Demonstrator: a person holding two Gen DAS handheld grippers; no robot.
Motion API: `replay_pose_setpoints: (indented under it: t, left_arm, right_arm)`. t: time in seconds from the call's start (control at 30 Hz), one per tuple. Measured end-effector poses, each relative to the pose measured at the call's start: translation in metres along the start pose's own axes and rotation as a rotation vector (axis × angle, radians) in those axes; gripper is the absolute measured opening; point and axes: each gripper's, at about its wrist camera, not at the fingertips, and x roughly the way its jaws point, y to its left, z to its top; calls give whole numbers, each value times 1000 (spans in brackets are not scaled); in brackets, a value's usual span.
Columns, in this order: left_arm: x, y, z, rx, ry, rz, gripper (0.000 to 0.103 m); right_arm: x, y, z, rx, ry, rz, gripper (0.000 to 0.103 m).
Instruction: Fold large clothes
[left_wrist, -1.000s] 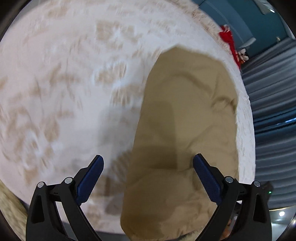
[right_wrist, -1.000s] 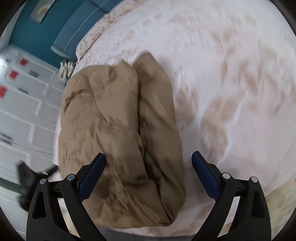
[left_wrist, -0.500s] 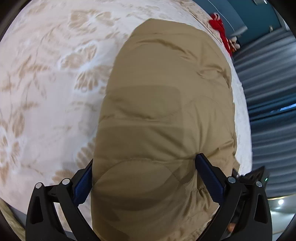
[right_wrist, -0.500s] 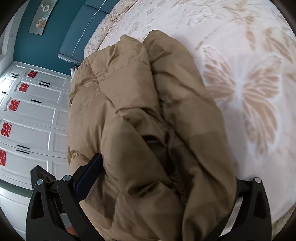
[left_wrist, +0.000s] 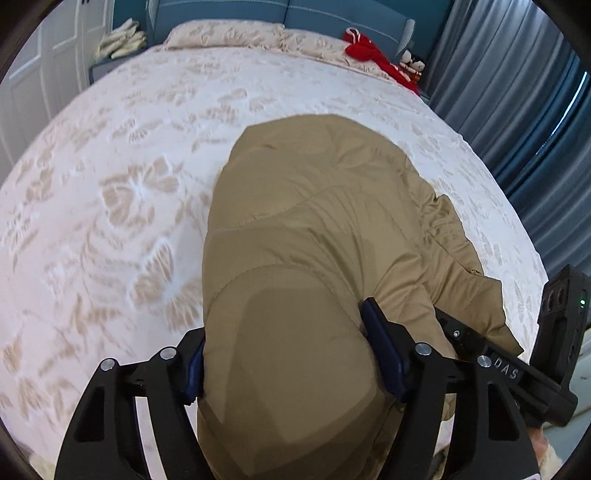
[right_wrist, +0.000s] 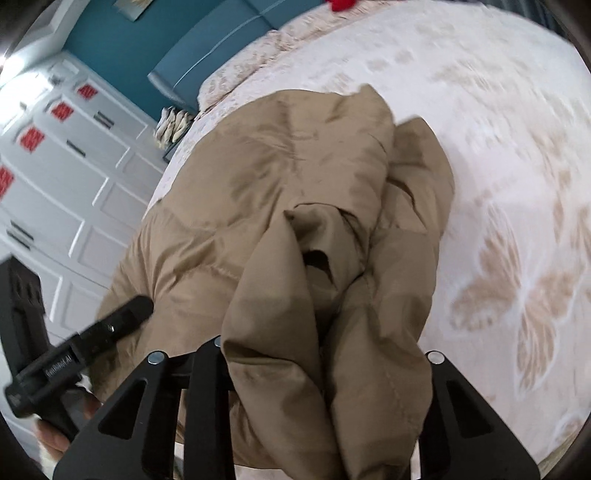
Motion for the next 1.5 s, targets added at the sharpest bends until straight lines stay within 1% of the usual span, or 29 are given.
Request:
replay_pose_setpoints:
  t: [0.13,0.27,0.3,0.47,0.6,0.83,0.97,1.13,1.23,1.3,1.33,1.37,1.4,1.43,1.47,1.5]
  left_arm:
    - [2,15,21,15,-31,27,68]
    - [2,32,38,15,-61,61,67]
    - [3,40,44,14,-71,75,67]
    - [14,77,62,-10,-101,106,67]
    - [26,104,74,-37,-99,128,67]
    - [44,132,89,-46,-112,171,67]
    - [52,139,92,-47,-120,194,67]
    - [59,141,87,-52,-120,217,68]
    - [54,147,82,-93,-109,210,73]
    - [42,149,76,-104,-100,228,74]
    - [34,148,72,-93,-103,249,74]
    - [26,147,69,-80,-108,270,74]
    - [12,144,64,-57,-118,312,74]
    - [2,143,60,-40,-123,341,74]
    - [-7,143,57,-31,-120,361,74]
    - [-18,144,54,-34,-107,367,74]
  right_arm:
    - [18,17,10,-37,-5,5,26]
    - [38,40,18,-117,-14,-6,25]
    - [44,41,21,-129,-13,-4,25]
    - [82,72,36,-208,-9,-7,25]
    - [111,95,46,-259,-2,-14,25]
    - [144,117,59,-340,9,-32,25]
    - [159,122,64,-379,17,-46,26]
    - [169,124,62,-417,38,-68,28]
    - [162,123,64,-374,72,-63,36]
    - [150,120,63,-326,101,-50,45]
    - [141,118,61,-313,116,-40,45]
    - [129,117,56,-312,124,-27,49]
    - [115,115,50,-319,128,-25,54]
    - [103,112,45,-323,124,-36,56]
    - [93,110,42,-321,117,-49,63]
    - [83,107,39,-315,110,-61,67]
